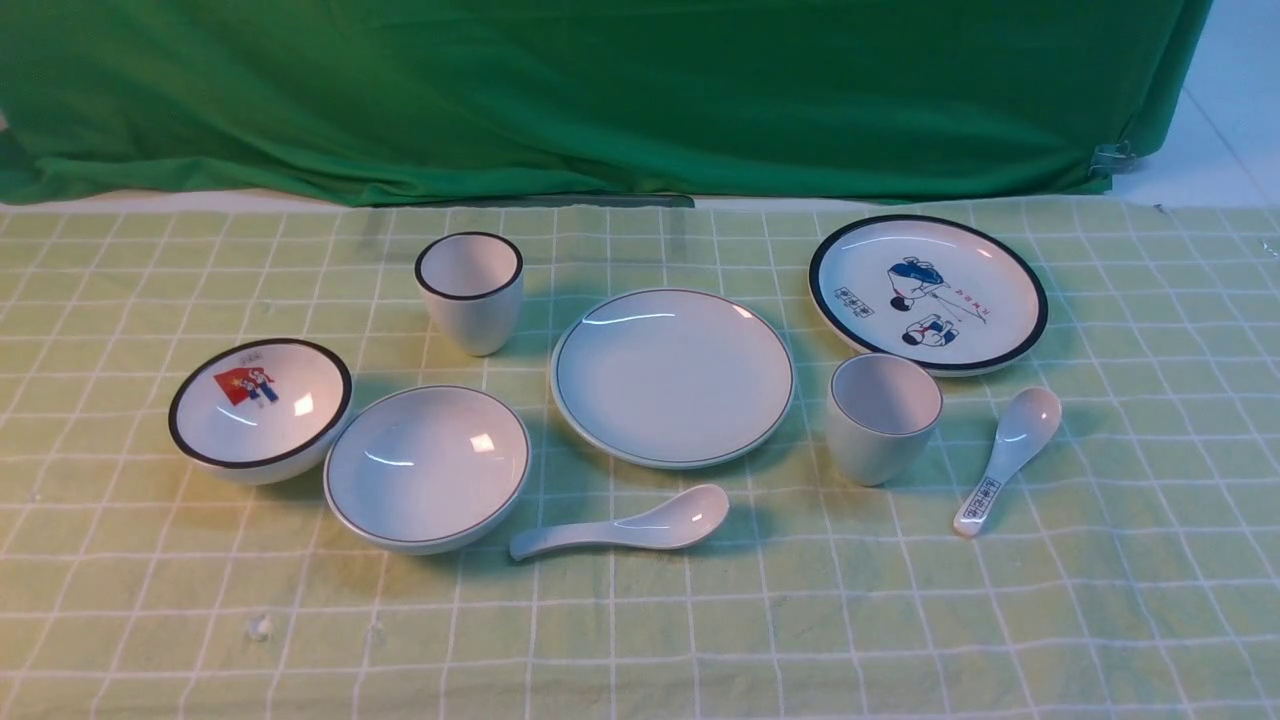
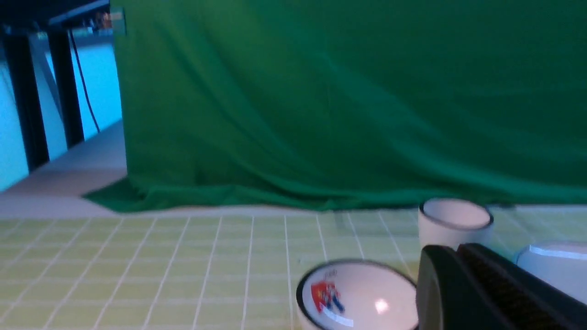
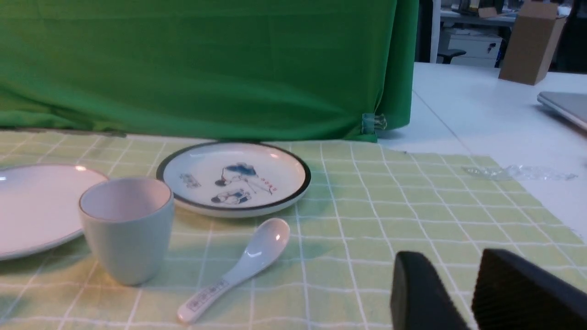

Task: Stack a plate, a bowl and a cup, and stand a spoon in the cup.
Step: Use the left arm to grab a blue rice bowl

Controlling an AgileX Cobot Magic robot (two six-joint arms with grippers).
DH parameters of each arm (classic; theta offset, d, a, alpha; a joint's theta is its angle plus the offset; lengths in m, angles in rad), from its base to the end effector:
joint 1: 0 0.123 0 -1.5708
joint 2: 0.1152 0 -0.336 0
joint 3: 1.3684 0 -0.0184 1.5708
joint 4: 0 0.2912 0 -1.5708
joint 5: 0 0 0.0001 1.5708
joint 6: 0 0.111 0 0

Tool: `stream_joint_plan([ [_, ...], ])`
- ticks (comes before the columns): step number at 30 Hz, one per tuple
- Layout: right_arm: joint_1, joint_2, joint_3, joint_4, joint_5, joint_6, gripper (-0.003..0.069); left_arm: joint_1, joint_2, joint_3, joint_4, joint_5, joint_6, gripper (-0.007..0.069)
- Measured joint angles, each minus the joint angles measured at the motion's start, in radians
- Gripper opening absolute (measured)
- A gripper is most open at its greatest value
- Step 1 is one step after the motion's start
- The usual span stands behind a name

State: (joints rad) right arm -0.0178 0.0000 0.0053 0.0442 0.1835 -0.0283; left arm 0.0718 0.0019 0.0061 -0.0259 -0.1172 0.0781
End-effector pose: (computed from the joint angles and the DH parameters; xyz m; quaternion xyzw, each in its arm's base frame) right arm 0.0654 -0.0003 0.1924 0.0095 0.7420 0.0021 0.6704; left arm 0.0638 0.0049 0.2252 -0.0073 0.6343 0.0489 0.7715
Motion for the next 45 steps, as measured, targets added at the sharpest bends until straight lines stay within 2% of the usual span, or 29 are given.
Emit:
stream_joint_plan([
  [3, 0.0, 0.0, 0.0, 0.0, -0.082, 0.0, 0.0237, 0.0, 0.0, 0.0, 0.0, -0.106, 0.0, 0.0017],
  [6, 0.0, 0.0, 0.0, -0.001, -0.336, 0.003, 0.0237, 0.0, 0.0, 0.0, 0.006, -0.325, 0.004, 0.0017],
  [8, 0.0, 0.0, 0.0, -0.001, -0.431, 0.028, 0.0237, 0.0, 0.0, 0.0, 0.011, -0.385, 0.005, 0.0017],
  [9, 0.0, 0.0, 0.0, -0.002, -0.578, 0.094, 0.0237, 0.0, 0.0, 0.0, 0.018, -0.499, 0.003, 0.0017],
  [10, 0.0, 0.0, 0.0, -0.002, -0.642, 0.134, 0.0237, 0.0, 0.0, 0.0, 0.026, -0.553, -0.015, 0.0017],
  [12, 0.0, 0.0, 0.0, -0.002, -0.761, 0.221, 0.0237, 0.0, 0.0, 0.0, 0.04, -0.674, -0.097, 0.0017],
  [15, 0.0, 0.0, 0.0, -0.002, -0.851, 0.336, 0.0237, 0.0, -0.001, -0.003, 0.093, -0.762, -0.321, 0.0017],
  [19, 0.0, 0.013, -0.012, -0.002, -0.85, 0.371, 0.0237, 0.0, 0.032, -0.097, 0.178, -0.647, -0.47, 0.0017],
  [22, 0.0, 0.071, -0.088, -0.002, -0.777, 0.322, 0.0202, 0.0, 0.112, -0.228, 0.223, -0.555, -0.514, 0.0017],
  [26, 0.0, 0.237, -0.287, -0.002, -0.645, 0.117, 0.0064, 0.0, 0.303, -0.412, 0.237, -0.433, -0.53, 0.0017],
  [27, 0.0, 0.246, -0.295, -0.002, -0.638, 0.108, 0.0064, 0.0, 0.314, -0.417, 0.235, -0.43, -0.531, 0.0017],
  [28, 0.0, 0.332, -0.352, -0.002, -0.572, 0.028, 0.0034, 0.0, 0.407, -0.456, 0.231, -0.404, -0.536, 0.0017],
  [29, 0.0, 0.362, -0.375, -0.002, -0.549, 0.011, 0.0029, 0.0, 0.438, -0.465, 0.228, -0.396, -0.548, 0.0017],
  [31, 0.0, 0.47, -0.416, -0.002, -0.454, -0.071, 0.0029, 0.0, 0.55, -0.486, 0.237, -0.375, -0.603, 0.0017],
  [32, 0.0, 0.519, -0.424, -0.002, -0.409, -0.116, 0.0029, -0.001, 0.61, -0.498, 0.269, -0.352, -0.672, 0.0017],
  [33, 0.0, 0.528, -0.425, -0.002, -0.399, -0.125, 0.0029, -0.001, 0.633, -0.503, 0.278, -0.341, -0.687, 0.0017],
  [34, 0.002, 0.592, -0.426, -0.002, -0.334, -0.164, 0.0032, -0.011, 0.711, -0.525, 0.367, -0.29, -0.809, 0.0017],
  [37, 0.021, 0.702, -0.429, -0.002, -0.183, -0.156, 0.0036, -0.076, 0.841, -0.572, 0.691, -0.181, -1.143, 0.0017],
  [38, 0.036, 0.751, -0.431, -0.002, -0.111, -0.135, 0.0036, -0.126, 0.891, -0.585, 0.887, -0.143, -1.321, 0.0017],
  [39, 0.054, 0.779, -0.431, -0.001, -0.052, -0.125, 0.0036, -0.157, 0.916, -0.59, 0.998, -0.133, -1.415, 0.0017],
  [42, 0.119, 0.884, -0.441, 0.0, 0.072, -0.109, 0.0036, -0.24, 0.988, -0.603, 1.289, -0.125, -1.641, 0.0017],
  [45, 0.225, 1.011, -0.481, 0.0, 0.151, -0.115, 0.0036, -0.306, 1.068, -0.621, 1.516, -0.05, -1.729, 0.0017],
])
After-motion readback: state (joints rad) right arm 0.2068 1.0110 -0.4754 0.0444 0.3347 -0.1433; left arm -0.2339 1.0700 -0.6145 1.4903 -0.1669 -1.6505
